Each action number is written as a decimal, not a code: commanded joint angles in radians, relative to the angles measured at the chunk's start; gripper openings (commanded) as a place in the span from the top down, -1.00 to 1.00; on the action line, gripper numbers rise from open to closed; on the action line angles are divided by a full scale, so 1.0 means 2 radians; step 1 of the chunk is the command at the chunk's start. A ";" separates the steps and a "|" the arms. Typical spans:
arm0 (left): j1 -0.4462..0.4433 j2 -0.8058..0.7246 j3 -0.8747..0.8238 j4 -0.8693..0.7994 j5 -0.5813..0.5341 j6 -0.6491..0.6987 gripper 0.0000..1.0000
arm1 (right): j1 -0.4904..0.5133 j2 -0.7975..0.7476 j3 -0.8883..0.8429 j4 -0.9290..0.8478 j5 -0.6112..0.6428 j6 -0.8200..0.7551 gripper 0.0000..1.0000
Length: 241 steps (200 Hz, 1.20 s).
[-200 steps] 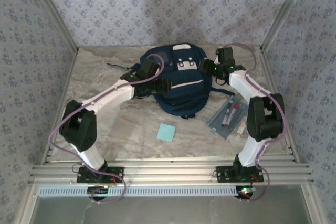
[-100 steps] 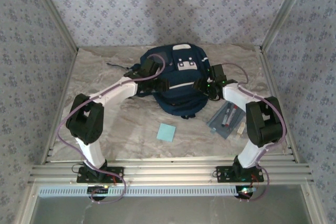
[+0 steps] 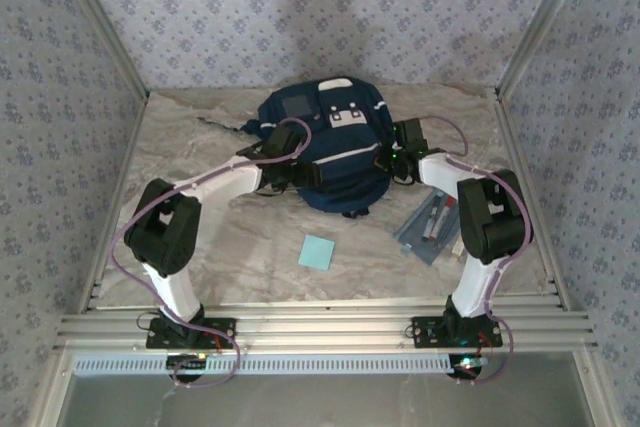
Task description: Pack books, pencil case, and school supplies into a backpack
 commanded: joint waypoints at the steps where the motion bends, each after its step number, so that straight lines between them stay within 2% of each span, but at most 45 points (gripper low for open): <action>1: 0.002 -0.041 -0.003 -0.003 0.000 0.000 -0.43 | -0.004 -0.025 0.029 0.000 0.002 -0.026 1.00; 65: 0.008 -0.066 -0.003 0.003 -0.022 0.009 -0.43 | -0.004 -0.039 0.090 -0.016 -0.006 -0.042 1.00; 119: 0.017 -0.075 -0.017 0.012 -0.038 0.026 -0.39 | -0.012 -0.031 0.118 -0.006 -0.012 -0.022 1.00; 154: 0.015 -0.075 -0.011 0.027 -0.047 0.105 -0.37 | -0.012 -0.006 0.154 -0.011 -0.026 -0.009 1.00; 194: 0.008 -0.049 0.032 0.026 -0.035 0.188 -0.35 | -0.012 0.006 0.169 -0.013 -0.032 0.007 1.00; 241: -0.045 0.006 0.106 0.004 -0.028 0.263 -0.41 | -0.009 0.020 0.190 -0.027 -0.034 0.014 1.00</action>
